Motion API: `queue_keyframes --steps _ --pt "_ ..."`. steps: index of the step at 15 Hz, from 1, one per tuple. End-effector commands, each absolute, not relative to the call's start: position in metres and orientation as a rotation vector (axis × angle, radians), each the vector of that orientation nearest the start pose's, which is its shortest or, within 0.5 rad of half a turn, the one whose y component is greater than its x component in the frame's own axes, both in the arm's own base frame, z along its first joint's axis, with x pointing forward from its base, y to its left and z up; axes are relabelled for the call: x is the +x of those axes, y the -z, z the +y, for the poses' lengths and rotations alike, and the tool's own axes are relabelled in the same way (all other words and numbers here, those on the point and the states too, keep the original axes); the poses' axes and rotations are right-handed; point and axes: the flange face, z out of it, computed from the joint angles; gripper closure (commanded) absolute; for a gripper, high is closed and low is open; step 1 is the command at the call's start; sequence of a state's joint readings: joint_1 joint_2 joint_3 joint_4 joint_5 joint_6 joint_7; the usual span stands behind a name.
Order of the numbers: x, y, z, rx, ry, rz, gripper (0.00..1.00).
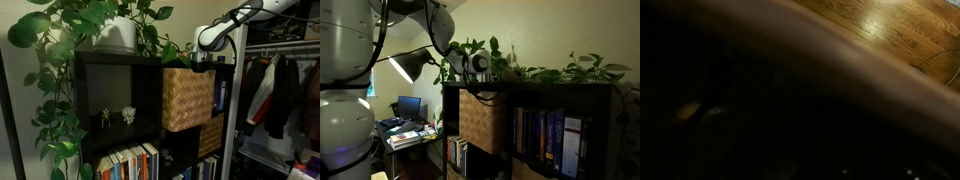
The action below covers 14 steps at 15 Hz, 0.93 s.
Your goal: Slide out the storage container from the middle,remove three pairs of socks and close it
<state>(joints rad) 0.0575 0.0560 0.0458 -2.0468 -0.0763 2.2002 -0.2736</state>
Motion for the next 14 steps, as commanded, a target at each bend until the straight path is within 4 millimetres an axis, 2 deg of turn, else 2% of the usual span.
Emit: queue_keyframes --steps 1,4,6,8,10,14 --pt "0.559 -0.418 0.050 -3.162 0.084 -0.663 0.71" --pt "0.553 -0.431 0.053 -3.142 0.091 -0.674 0.92" --pt "0.550 -0.440 0.054 -3.128 0.107 -0.674 0.98" --pt "0.547 -0.452 0.054 -3.122 0.120 -0.677 0.99" --pt "0.543 -0.466 0.054 -3.122 0.137 -0.683 0.96" --pt "0.536 -0.500 0.055 -3.123 0.210 -0.702 0.96"
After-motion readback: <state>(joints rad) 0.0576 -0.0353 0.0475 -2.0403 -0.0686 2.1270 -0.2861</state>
